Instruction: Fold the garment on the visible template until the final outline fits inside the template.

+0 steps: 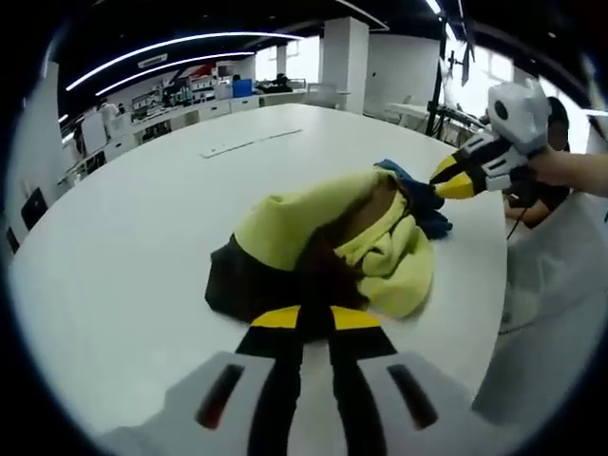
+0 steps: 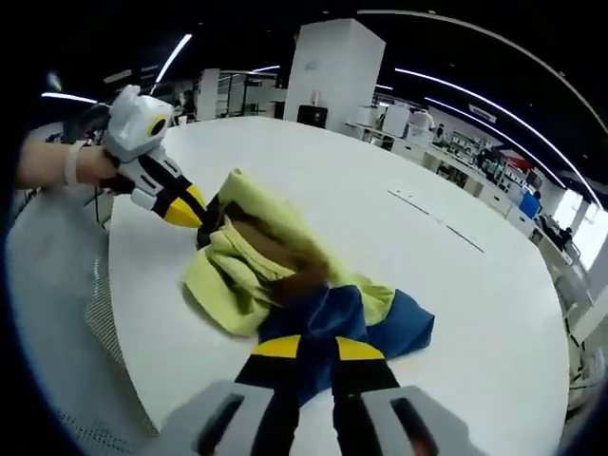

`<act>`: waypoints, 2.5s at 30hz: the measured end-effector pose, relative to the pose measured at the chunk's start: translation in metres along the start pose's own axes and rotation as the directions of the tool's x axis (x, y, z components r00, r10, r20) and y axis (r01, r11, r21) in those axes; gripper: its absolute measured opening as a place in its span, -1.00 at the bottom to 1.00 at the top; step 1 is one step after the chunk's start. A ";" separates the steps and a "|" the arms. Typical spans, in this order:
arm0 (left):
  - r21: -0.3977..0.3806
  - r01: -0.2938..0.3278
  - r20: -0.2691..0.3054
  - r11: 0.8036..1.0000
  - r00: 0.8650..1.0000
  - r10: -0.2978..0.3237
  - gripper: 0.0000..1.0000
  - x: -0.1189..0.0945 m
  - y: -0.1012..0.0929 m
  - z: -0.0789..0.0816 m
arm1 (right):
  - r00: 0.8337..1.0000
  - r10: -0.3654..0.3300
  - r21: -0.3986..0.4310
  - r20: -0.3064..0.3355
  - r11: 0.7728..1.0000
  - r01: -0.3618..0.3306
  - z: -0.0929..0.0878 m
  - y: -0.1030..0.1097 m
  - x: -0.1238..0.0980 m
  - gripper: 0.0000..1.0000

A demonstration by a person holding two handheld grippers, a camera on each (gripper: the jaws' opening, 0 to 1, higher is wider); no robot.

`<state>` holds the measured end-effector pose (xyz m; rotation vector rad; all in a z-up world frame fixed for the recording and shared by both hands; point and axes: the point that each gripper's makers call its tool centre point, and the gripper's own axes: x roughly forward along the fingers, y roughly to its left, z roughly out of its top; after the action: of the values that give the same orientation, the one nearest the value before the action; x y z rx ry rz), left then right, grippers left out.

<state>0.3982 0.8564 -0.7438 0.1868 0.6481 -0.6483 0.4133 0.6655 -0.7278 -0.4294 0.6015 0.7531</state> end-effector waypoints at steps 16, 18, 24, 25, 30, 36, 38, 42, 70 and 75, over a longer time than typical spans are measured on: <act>-0.037 -0.017 0.008 0.999 1.000 0.017 -1.00 0.001 0.002 0.002 | 1.000 -0.026 0.018 0.014 0.999 0.026 0.002 -0.009 -0.007 -1.00; -0.039 -0.023 0.018 0.999 1.000 0.024 -1.00 -0.004 0.003 0.006 | 0.999 -0.033 0.031 0.029 0.999 0.032 0.005 -0.013 -0.013 -1.00; -0.026 -0.042 0.059 0.999 0.997 0.043 -1.00 -0.021 0.007 0.032 | 0.994 -0.057 0.055 0.092 0.997 0.052 0.018 -0.024 -0.037 -1.00; -0.016 -0.041 0.079 0.999 0.996 0.042 -1.00 -0.025 0.006 0.041 | 0.993 -0.057 0.051 0.103 0.997 0.052 0.021 -0.023 -0.042 -1.00; 0.024 -0.063 0.162 0.998 0.985 0.059 -1.00 -0.046 0.005 0.075 | 0.987 -0.053 0.028 0.152 0.998 0.049 0.033 -0.021 -0.062 -1.00; 0.069 -0.068 0.196 0.995 0.979 0.053 -1.00 -0.075 -0.005 0.105 | 0.971 -0.040 0.032 0.236 0.999 0.033 0.057 -0.021 -0.094 -1.00; 0.066 -0.066 0.213 0.996 0.976 0.051 -1.00 -0.082 -0.007 0.115 | 0.966 -0.039 0.044 0.255 0.999 0.029 0.064 -0.022 -0.101 -1.00; 0.077 -0.070 0.262 0.995 0.964 0.048 -1.00 -0.096 -0.008 0.137 | 0.953 -0.049 0.055 0.299 0.998 0.034 0.081 -0.028 -0.118 -1.00; 0.145 -0.091 0.420 0.985 0.907 0.022 -1.00 -0.127 0.032 0.250 | 0.860 -0.109 -0.006 0.499 0.992 0.129 0.188 -0.075 -0.148 -1.00; 0.116 -0.060 0.378 0.991 0.926 0.012 -1.00 -0.085 0.051 0.243 | 0.880 -0.111 0.020 0.461 0.993 0.115 0.181 -0.095 -0.115 -1.00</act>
<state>0.4992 0.8524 -0.5017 0.1844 0.2320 -0.6680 0.4798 0.6462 -0.5040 -0.2733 0.1225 0.7133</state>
